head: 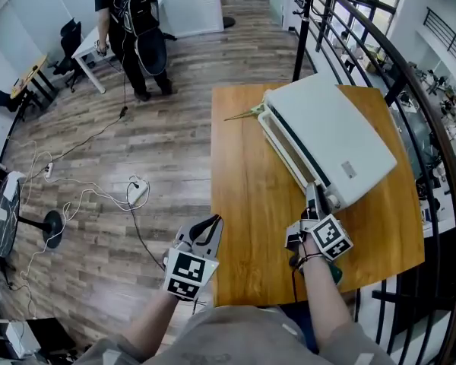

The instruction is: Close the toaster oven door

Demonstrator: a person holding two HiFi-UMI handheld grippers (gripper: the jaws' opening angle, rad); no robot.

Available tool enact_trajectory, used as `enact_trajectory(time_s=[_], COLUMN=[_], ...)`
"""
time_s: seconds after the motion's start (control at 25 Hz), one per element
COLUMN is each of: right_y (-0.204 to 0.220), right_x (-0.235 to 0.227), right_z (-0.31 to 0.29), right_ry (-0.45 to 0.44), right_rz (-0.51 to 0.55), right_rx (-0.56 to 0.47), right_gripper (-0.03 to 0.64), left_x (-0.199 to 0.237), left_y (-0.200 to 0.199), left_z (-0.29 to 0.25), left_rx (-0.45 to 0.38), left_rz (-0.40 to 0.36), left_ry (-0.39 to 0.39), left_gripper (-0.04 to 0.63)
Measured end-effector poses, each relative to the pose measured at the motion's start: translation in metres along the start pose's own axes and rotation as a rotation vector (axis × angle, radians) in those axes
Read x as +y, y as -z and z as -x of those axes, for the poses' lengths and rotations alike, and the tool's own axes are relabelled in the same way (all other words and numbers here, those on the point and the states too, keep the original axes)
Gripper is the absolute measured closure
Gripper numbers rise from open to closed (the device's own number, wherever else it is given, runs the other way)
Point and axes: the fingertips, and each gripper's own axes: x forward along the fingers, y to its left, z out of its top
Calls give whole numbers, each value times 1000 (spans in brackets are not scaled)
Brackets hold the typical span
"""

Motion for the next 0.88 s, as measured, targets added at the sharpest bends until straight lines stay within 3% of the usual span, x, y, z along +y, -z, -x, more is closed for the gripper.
enact_trajectory(time_s=[0.32, 0.52, 0.72, 0.88], right_y=[-10, -11, -13, -18], right_x=[-5, -5, 3, 31], right_z=[0, 0, 2, 10], right_ry=[77, 103, 111, 36], right_rz=[-137, -142, -30, 92], right_rx=[-89, -98, -53, -29], right_gripper=[468, 469, 480, 495], left_x=[5, 8, 12, 15], left_y=[-2, -2, 0, -4], left_z=[0, 4, 8, 13], left_rx=[13, 16, 18, 6], left_rz=[-9, -13, -16, -18], left_ry=[-3, -5, -10, -14], left_gripper=[571, 571, 571, 571])
